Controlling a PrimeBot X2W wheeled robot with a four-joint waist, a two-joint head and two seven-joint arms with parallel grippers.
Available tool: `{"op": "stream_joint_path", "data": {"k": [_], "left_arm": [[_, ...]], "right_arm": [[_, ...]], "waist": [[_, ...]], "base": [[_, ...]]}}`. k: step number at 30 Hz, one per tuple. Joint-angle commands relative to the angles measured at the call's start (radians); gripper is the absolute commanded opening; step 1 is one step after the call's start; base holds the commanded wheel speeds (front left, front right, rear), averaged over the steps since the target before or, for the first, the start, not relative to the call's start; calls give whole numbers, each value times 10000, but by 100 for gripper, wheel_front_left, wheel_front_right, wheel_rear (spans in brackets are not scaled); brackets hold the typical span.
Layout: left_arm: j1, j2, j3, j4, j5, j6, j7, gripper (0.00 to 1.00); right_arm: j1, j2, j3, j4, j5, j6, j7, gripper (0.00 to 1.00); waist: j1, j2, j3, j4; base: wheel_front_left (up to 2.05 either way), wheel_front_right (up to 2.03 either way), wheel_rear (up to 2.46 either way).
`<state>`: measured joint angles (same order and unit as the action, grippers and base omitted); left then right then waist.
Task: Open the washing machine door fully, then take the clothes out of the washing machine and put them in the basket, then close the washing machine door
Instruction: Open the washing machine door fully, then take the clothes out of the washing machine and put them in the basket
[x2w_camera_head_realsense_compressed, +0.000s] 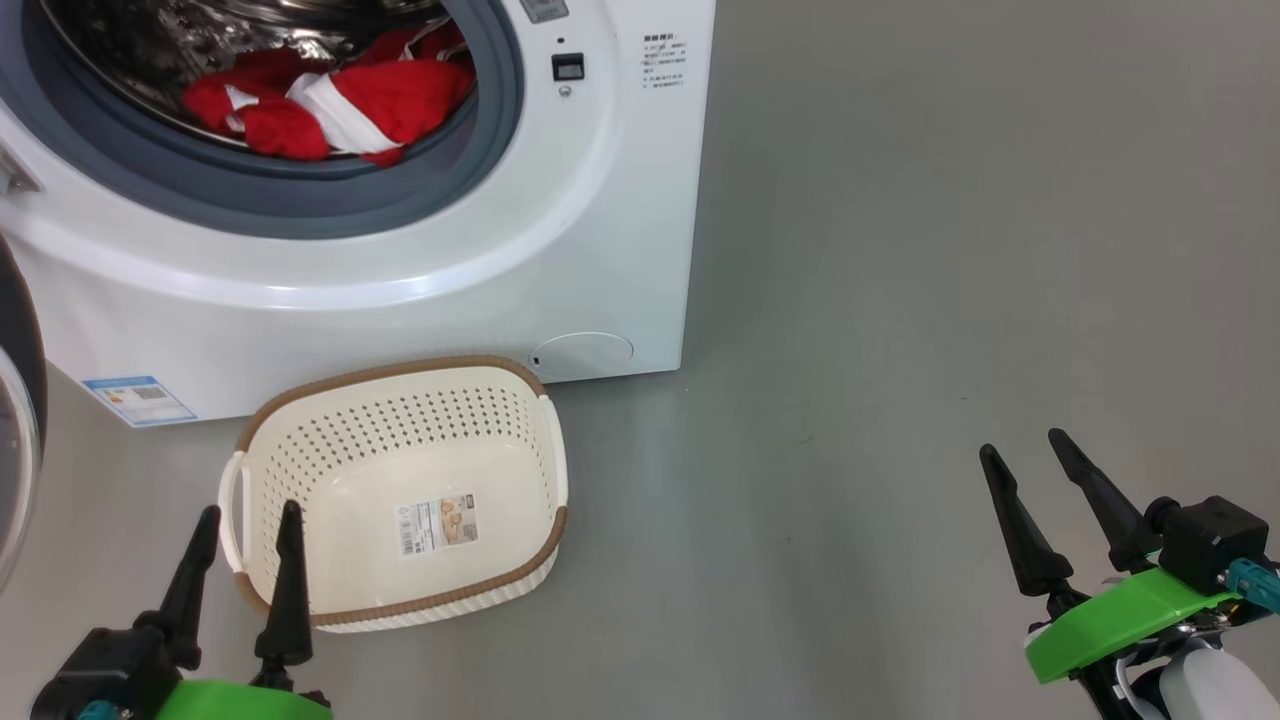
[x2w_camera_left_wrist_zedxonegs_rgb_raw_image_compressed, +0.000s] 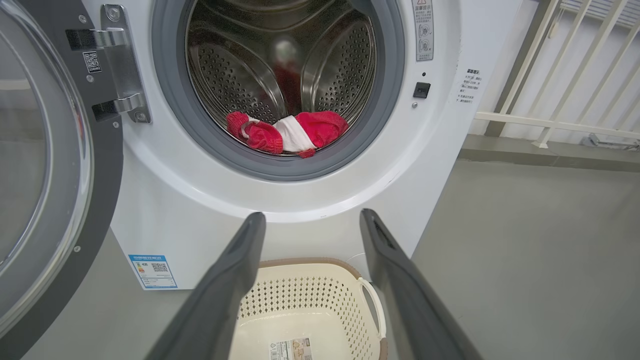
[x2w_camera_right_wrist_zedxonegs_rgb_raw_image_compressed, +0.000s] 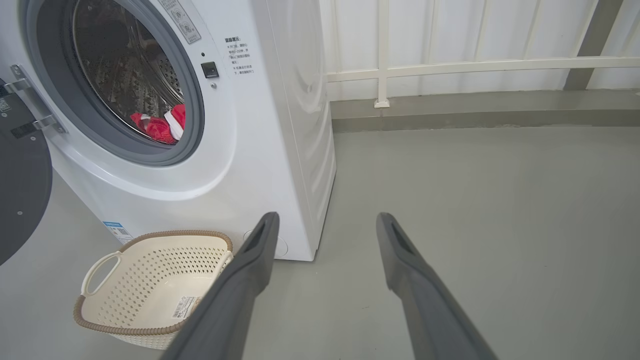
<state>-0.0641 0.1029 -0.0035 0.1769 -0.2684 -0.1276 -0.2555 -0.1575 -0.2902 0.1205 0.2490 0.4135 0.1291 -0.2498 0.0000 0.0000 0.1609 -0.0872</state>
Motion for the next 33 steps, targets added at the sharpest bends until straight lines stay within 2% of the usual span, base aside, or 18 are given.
{"op": "stream_joint_path", "data": {"k": [1,33], "left_arm": [[-190,228,277,-194,-69,-30,-63,100],[-615,303,182,-122,-265,-31,-63,100]], "right_arm": [[-95,-144,160,-260,-123,16,-120,100],[-356,-79,248,-264,-121,16,-120,100]], "waist": [[0,0,22,10],[0,0,362,99]], "base": [[45,-47,2],[82,-83,0]]}}
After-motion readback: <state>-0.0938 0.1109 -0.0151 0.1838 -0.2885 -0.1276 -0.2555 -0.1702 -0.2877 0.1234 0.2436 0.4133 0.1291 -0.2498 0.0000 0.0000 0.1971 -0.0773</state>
